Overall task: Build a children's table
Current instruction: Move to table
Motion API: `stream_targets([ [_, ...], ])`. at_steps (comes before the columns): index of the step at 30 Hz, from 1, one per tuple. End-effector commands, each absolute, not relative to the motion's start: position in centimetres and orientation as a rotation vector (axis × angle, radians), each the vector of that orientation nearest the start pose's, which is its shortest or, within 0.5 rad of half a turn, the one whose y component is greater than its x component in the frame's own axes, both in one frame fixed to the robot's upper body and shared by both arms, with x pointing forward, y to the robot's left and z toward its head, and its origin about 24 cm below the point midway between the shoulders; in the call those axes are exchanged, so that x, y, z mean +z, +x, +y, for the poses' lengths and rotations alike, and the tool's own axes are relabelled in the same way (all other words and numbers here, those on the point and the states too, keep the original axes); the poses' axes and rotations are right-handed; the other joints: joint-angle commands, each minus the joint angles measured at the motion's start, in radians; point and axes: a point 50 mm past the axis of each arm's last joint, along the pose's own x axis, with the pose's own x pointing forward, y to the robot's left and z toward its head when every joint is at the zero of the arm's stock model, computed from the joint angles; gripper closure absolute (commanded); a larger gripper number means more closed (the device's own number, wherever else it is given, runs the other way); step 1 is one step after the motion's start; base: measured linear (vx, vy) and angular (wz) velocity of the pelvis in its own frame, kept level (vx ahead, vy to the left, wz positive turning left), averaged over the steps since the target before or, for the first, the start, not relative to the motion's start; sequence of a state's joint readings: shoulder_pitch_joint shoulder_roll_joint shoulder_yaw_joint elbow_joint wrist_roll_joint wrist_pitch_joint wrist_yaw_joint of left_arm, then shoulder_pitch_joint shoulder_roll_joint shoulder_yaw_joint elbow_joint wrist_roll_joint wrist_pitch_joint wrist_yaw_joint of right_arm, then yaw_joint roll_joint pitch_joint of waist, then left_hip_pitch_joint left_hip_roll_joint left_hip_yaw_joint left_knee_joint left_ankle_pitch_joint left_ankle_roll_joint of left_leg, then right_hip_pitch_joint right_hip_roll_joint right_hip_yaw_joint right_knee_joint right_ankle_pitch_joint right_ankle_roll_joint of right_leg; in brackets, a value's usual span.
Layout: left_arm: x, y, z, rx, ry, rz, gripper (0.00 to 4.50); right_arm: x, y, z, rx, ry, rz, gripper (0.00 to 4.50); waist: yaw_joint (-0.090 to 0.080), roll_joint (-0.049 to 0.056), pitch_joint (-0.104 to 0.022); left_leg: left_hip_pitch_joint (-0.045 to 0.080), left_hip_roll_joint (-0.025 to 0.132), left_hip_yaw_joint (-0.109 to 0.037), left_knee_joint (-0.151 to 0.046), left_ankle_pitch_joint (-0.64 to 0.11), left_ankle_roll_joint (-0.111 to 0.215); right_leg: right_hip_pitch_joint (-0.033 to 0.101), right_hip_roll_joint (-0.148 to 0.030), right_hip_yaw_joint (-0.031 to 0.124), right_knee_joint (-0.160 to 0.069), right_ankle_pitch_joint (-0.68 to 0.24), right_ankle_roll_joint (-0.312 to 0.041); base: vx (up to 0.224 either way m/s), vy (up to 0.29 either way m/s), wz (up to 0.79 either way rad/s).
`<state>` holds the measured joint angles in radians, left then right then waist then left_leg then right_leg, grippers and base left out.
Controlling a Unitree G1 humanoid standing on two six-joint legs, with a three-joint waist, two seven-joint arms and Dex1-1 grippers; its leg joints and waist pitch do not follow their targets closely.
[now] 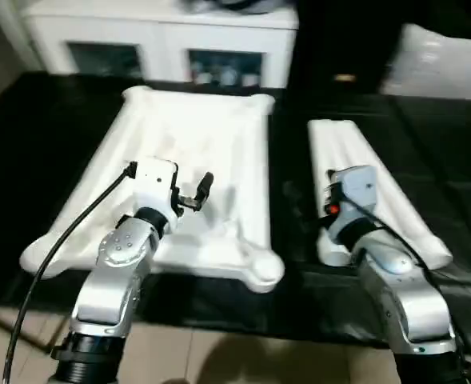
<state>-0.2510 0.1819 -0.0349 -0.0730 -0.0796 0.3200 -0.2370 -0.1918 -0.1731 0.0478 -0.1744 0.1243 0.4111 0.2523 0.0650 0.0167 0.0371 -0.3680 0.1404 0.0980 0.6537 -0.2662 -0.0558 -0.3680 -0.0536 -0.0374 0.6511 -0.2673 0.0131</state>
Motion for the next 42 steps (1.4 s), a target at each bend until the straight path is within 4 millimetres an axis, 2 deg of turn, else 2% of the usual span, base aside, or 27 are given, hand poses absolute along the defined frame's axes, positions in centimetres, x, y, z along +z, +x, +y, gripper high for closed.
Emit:
stream_targets([
  [1,10.0,29.4,14.1,-0.371,0.150,-0.010,0.03,9.7,28.3,-14.5,0.364,-0.073,0.048,0.00,-0.005,0.002,-0.053,0.013,0.065,-0.002,-0.080,0.202,0.030,0.061,-0.074,0.045,-0.049,0.346,-0.238,-0.056,0.002,0.01],
  [2,9.9,29.3,14.0,-0.388,0.153,-0.007,0.03,9.8,28.2,-14.6,0.369,-0.072,0.044,0.00,-0.006,0.003,-0.049,0.016,0.070,-0.002,-0.090,0.106,0.018,0.062,-0.080,0.046,-0.058,0.251,-0.244,-0.076,0.009,0.01],
  [4,9.8,29.1,13.8,-0.459,0.177,0.012,0.03,10.0,28.2,-14.7,0.398,-0.049,0.046,0.00,-0.008,0.002,-0.044,0.018,0.072,0.002,-0.100,0.011,0.012,0.059,-0.083,0.048,-0.066,0.161,-0.239,-0.086,0.012,0.02],
  [5,9.6,29.0,13.8,-0.514,0.190,0.040,0.03,9.9,28.3,-14.9,0.409,-0.078,0.053,0.00,-0.013,-0.003,-0.042,0.016,0.072,0.006,-0.105,-0.020,0.012,0.059,-0.085,0.049,-0.072,0.112,-0.234,-0.083,0.007,0.01],
  [6,9.6,29.0,13.8,-0.514,0.190,0.040,0.03,9.9,28.3,-14.9,0.409,-0.078,0.053,0.00,-0.013,0.000,-0.039,0.018,0.074,0.010,-0.109,-0.053,0.009,0.052,-0.085,0.049,-0.077,0.057,-0.226,-0.077,-0.002,0.00],
  [8,9.3,28.9,14.1,-0.582,0.201,0.092,0.03,9.9,28.3,-15.1,0.452,-0.077,0.072,0.00,-0.016,-0.001,-0.035,0.018,0.072,0.014,-0.113,-0.113,-0.001,0.048,-0.085,0.051,-0.084,-0.027,-0.218,-0.075,-0.008,0.00],
  [9,9.3,28.9,14.1,-0.589,0.205,0.096,0.03,9.9,28.2,-15.1,0.460,-0.069,0.072,0.00,-0.016,-0.002,-0.035,0.019,0.071,0.015,-0.114,-0.128,-0.003,0.047,-0.085,0.052,-0.087,-0.051,-0.214,-0.066,-0.023,0.01],
  [10,9.2,29.0,14.4,-0.624,0.224,0.113,0.03,10.0,28.1,-15.0,0.499,-0.032,0.072,0.00,-0.016,-0.004,-0.033,0.019,0.069,0.016,-0.118,-0.161,0.002,0.043,-0.087,0.055,-0.096,-0.127,-0.203,-0.066,-0.023,0.01],
  [12,9.1,29.0,14.8,-0.705,0.270,0.141,0.03,10.4,28.0,-14.9,0.541,-0.028,0.049,0.00,-0.015,-0.005,-0.031,0.018,0.070,0.018,-0.121,-0.174,-0.001,0.036,-0.086,0.055,-0.103,-0.184,-0.188,-0.029,-0.015,0.01],
  [13,9.1,29.0,14.8,-0.716,0.276,0.146,0.20,10.4,28.0,-14.9,0.548,-0.026,0.050,0.00,-0.015,0.001,-0.031,0.017,0.069,0.018,-0.122,-0.175,-0.002,0.036,-0.087,0.055,-0.102,-0.192,-0.185,0.000,0.000,0.00],
  [14,9.1,28.9,15.0,-0.770,0.286,0.162,0.20,10.4,27.8,-14.9,0.581,-0.027,0.067,0.00,-0.014,-0.001,-0.031,0.017,0.068,0.019,-0.125,-0.176,-0.005,0.035,-0.085,0.056,-0.107,-0.204,-0.176,0.000,0.000,0.00],
  [17,9.3,28.7,15.2,-0.865,0.328,0.167,0.49,10.2,27.2,-14.7,0.668,-0.039,0.100,0.00,-0.010,0.005,-0.036,0.012,0.071,0.018,-0.125,-0.126,0.001,0.037,-0.083,0.054,-0.097,-0.117,-0.191,0.000,0.000,0.00],
  [19,9.4,28.6,15.6,-1.014,0.359,0.192,0.62,10.1,26.5,-15.0,0.774,-0.079,0.117,0.00,-0.007,0.008,-0.038,0.012,0.070,0.020,-0.123,-0.118,0.008,0.037,-0.081,0.052,-0.099,-0.104,-0.196,0.000,0.000,0.00],
  [20,9.5,28.6,15.7,-1.051,0.363,0.201,0.72,10.1,26.3,-15.0,0.799,-0.086,0.128,0.00,-0.005,0.007,-0.040,0.011,0.071,0.021,-0.121,-0.087,0.011,0.038,-0.082,0.052,-0.090,-0.035,-0.213,0.000,0.000,0.00],
  [21,9.5,28.7,15.8,-1.069,0.370,0.210,0.72,10.0,26.2,-15.1,0.814,-0.093,0.132,0.00,-0.005,0.007,-0.040,0.011,0.071,0.021,-0.121,-0.087,0.011,0.038,-0.082,0.052,-0.090,-0.035,-0.213,0.000,0.000,0.00],
  [22,9.6,28.8,15.9,-1.106,0.390,0.230,0.84,10.0,26.0,-15.2,0.839,-0.106,0.141,0.00,-0.004,0.007,-0.043,0.011,0.072,0.021,-0.119,-0.061,0.018,0.040,-0.082,0.050,-0.084,0.025,-0.229,0.000,0.000,0.00],
  [25,9.7,28.9,15.9,-1.169,0.411,0.266,1.05,10.0,25.8,-15.3,0.874,-0.122,0.158,0.00,-0.004,0.008,-0.043,0.011,0.075,0.022,-0.119,-0.056,0.023,0.041,-0.084,0.048,-0.082,0.044,-0.251,0.000,0.000,0.00],
  [29,9.4,29.1,15.6,-1.284,0.451,0.319,1.40,9.4,25.4,-15.8,0.920,-0.177,0.218,0.00,-0.003,0.007,-0.041,0.012,0.075,0.025,-0.120,-0.059,0.026,0.043,-0.085,0.049,-0.084,0.044,-0.259,0.000,0.000,0.00],
  [30,9.3,29.1,15.5,-1.297,0.454,0.323,1.48,9.3,25.3,-15.8,0.922,-0.181,0.225,0.00,-0.002,0.015,-0.042,0.012,0.076,0.025,-0.119,-0.061,0.023,0.043,-0.088,0.050,-0.083,0.043,-0.263,0.000,0.000,0.00],
  [31,9.2,29.2,15.2,-1.323,0.461,0.331,1.61,9.2,25.3,-16.0,0.926,-0.190,0.240,0.00,-0.003,0.011,-0.039,0.012,0.076,0.026,-0.121,-0.071,0.023,0.041,-0.086,0.049,-0.089,0.026,-0.260,0.000,0.000,0.00],
  [33,8.9,29.4,14.7,-1.352,0.467,0.342,1.73,9.0,25.2,-16.1,0.926,-0.200,0.255,0.00,-0.003,0.009,-0.040,0.011,0.077,0.026,-0.121,-0.075,0.021,0.044,-0.088,0.050,-0.089,0.017,-0.265,0.000,0.000,0.00],
  [34,8.6,29.5,14.6,-1.361,0.478,0.347,1.83,9.0,25.2,-16.2,0.921,-0.204,0.260,0.00,-0.004,0.014,-0.041,0.013,0.077,0.028,-0.119,-0.077,0.018,0.043,-0.087,0.050,-0.090,0.021,-0.268,0.000,0.000,0.00],
  [36,8.4,29.6,14.4,-1.367,0.487,0.352,1.99,9.0,25.2,-16.2,0.915,-0.211,0.262,0.00,-0.003,0.010,-0.042,0.011,0.080,0.029,-0.120,-0.070,0.017,0.046,-0.089,0.050,-0.087,0.024,-0.269,0.000,0.000,0.00],
  [37,8.0,29.9,14.2,-1.372,0.500,0.361,2.18,8.9,25.1,-16.3,0.909,-0.188,0.272,0.00,-0.003,0.018,-0.042,0.012,0.080,0.029,-0.119,-0.068,0.017,0.045,-0.090,0.051,-0.087,0.026,-0.270,0.000,0.000,0.00],
  [39,7.6,30.2,14.1,-1.381,0.515,0.374,2.27,8.7,25.0,-16.3,0.916,-0.152,0.297,0.00,-0.005,0.016,-0.043,0.013,0.079,0.031,-0.118,-0.072,0.018,0.046,-0.087,0.051,-0.089,0.024,-0.270,0.000,0.000,0.00],
  [40,7.4,30.3,14.0,-1.388,0.523,0.382,2.38,8.7,24.8,-16.4,0.922,-0.142,0.303,0.00,-0.003,0.024,-0.043,0.013,0.080,0.030,-0.118,-0.073,0.017,0.046,-0.089,0.051,-0.090,0.020,-0.271,0.000,0.000,0.00],
  [42,6.9,30.6,14.1,-1.392,0.556,0.406,2.48,8.8,24.4,-16.5,0.935,-0.159,0.302,0.00,-0.005,0.022,-0.043,0.011,0.082,0.030,-0.118,-0.069,0.016,0.047,-0.088,0.050,-0.089,0.038,-0.273,0.000,0.000,0.00],
])
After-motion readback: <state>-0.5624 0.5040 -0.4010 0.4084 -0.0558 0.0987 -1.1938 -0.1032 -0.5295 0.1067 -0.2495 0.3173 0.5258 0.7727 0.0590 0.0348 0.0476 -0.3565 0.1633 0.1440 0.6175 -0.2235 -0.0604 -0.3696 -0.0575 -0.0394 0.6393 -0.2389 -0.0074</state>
